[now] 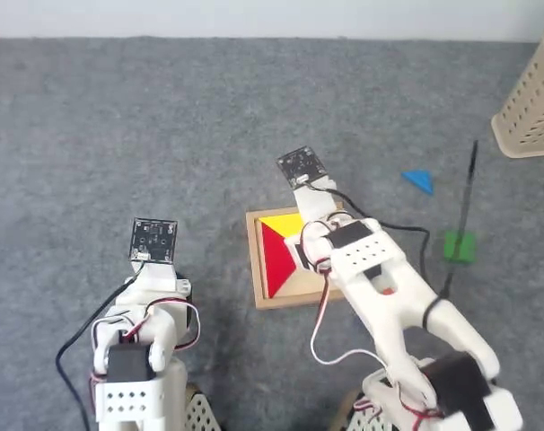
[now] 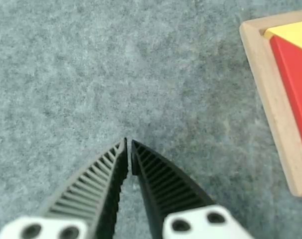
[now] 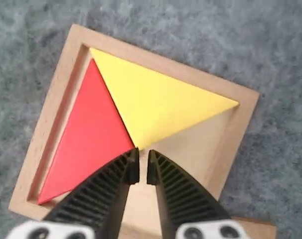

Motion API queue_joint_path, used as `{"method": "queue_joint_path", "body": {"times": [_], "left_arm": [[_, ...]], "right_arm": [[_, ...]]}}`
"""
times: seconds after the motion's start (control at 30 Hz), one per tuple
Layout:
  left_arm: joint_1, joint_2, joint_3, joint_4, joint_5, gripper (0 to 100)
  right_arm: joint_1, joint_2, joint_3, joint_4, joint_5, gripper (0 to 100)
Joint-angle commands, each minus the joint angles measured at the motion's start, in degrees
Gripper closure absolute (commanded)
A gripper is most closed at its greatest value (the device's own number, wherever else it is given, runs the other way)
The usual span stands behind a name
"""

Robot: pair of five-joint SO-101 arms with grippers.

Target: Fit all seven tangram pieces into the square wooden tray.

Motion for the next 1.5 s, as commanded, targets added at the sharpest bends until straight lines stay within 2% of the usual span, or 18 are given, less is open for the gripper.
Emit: {"method": "queue_joint_path", "body": {"times": [0.0, 1.0, 1.23, 1.47], "left_arm": [[-0.1, -0.4, -0.3, 0.4, 0.4, 99], [-0.1, -0.4, -0.3, 0.4, 0.4, 99], [-0.2, -0.4, -0.3, 0.4, 0.5, 99], [-0.1, -0.4, -0.3, 0.4, 0.4, 99]], "right_arm": [[2.0, -5.7, 0.4, 0.7, 1.0, 95.4], [3.1, -6.1, 0.6, 0.9, 1.1, 95.0], [11.8, -6.2, 0.4, 2.0, 3.5, 95.0], [25.1, -6.7, -5.2, 19.0, 9.7, 94.9]]}}
